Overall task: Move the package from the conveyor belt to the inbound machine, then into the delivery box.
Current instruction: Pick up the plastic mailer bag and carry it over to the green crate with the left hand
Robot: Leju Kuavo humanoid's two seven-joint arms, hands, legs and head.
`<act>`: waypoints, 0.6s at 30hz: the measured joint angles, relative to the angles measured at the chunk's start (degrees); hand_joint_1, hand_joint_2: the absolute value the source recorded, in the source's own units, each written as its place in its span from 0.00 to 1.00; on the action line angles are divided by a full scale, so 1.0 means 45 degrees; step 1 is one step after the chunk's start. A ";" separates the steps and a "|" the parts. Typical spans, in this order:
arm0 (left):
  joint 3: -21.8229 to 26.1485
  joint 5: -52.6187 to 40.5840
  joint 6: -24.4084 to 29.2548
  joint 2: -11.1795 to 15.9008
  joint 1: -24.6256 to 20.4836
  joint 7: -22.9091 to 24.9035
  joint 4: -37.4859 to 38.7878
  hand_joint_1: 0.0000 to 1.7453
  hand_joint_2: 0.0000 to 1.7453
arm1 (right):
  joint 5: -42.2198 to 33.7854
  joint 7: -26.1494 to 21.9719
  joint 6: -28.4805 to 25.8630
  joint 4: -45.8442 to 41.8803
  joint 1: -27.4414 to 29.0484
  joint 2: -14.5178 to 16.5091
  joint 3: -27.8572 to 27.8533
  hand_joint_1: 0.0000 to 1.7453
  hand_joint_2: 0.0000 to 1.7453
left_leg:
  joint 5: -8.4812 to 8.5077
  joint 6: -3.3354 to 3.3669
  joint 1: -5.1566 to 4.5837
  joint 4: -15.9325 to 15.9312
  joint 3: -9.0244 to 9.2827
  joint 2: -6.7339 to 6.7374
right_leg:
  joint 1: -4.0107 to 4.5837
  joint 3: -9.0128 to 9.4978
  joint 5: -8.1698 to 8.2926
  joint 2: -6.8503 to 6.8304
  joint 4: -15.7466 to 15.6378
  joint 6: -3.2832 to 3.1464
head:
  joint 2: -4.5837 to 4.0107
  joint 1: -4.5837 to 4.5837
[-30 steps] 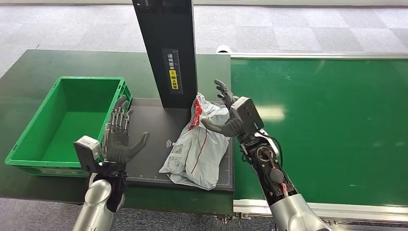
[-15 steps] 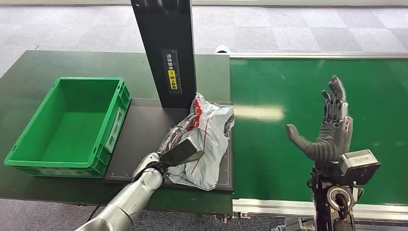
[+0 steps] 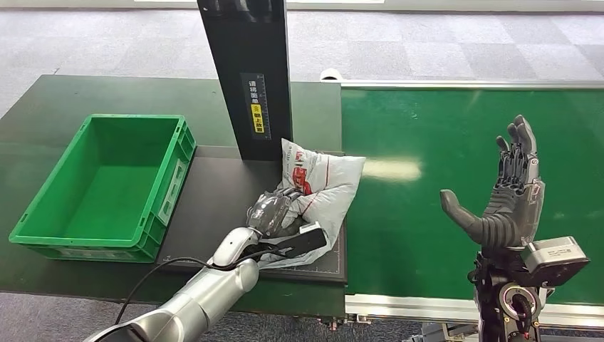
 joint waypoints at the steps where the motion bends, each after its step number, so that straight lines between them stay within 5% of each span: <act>1: -0.0023 0.0000 0.0009 -0.0005 -0.0042 -0.0005 0.0038 1.00 1.00 | 0.0000 0.0003 -0.0001 0.0000 -0.0002 -0.0001 0.0001 0.00 1.00 | 0.0000 0.0000 0.0000 -0.0001 0.0007 0.0000 | 0.0000 0.0008 0.0000 -0.0001 0.0000 0.0000 | 0.0000 0.0000; 18: 0.0099 -0.0194 0.1633 0.0077 0.0049 -0.0180 0.0163 1.00 1.00 | -0.0289 0.0078 -0.0022 0.0000 0.0002 -0.0124 0.0002 0.00 1.00 | -0.0001 0.0000 0.0001 -0.0004 0.0040 0.0003 | 0.0001 0.0035 0.0000 0.0005 0.0001 0.0000 | 0.0000 0.0000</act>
